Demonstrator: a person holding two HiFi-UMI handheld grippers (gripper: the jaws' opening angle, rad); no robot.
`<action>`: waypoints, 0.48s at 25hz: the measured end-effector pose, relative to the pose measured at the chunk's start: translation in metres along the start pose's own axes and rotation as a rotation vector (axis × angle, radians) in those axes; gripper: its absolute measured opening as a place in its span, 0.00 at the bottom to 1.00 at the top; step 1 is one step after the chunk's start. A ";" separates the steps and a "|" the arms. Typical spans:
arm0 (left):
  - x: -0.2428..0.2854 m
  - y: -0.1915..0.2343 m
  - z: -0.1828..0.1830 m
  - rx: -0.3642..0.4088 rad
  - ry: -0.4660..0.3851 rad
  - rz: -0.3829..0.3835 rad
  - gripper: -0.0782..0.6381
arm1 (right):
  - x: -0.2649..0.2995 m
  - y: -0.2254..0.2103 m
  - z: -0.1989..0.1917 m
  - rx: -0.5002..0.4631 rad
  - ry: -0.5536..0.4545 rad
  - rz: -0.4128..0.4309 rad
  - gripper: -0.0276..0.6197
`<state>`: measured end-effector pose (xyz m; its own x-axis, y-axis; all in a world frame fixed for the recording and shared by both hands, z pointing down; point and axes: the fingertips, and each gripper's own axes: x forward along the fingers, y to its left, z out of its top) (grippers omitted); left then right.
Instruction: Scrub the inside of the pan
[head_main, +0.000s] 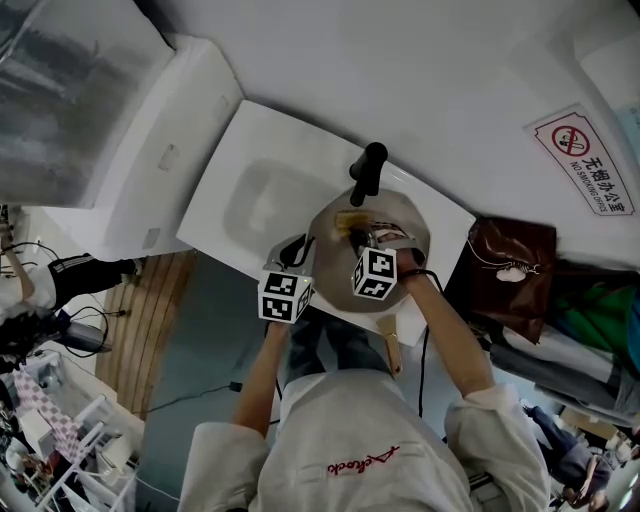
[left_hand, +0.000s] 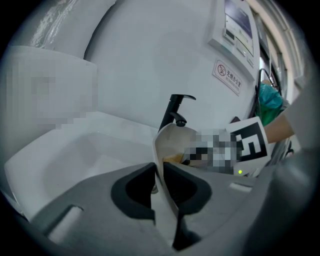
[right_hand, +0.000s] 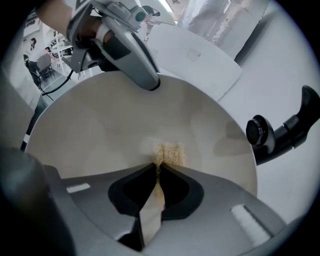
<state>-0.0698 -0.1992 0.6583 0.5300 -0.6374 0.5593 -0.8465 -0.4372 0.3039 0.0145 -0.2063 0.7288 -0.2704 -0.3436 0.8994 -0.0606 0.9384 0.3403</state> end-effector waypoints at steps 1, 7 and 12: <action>0.000 0.000 0.000 0.000 0.000 0.000 0.18 | -0.001 0.003 -0.001 -0.002 0.002 0.005 0.09; 0.000 0.000 0.000 0.000 -0.003 0.001 0.18 | -0.004 0.021 -0.002 -0.007 0.000 0.022 0.09; 0.001 0.000 0.001 0.002 -0.003 0.000 0.18 | -0.008 0.036 -0.002 -0.013 0.005 0.043 0.09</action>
<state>-0.0693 -0.2000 0.6581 0.5303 -0.6395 0.5566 -0.8463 -0.4387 0.3023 0.0164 -0.1700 0.7339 -0.2679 -0.3035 0.9144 -0.0364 0.9516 0.3051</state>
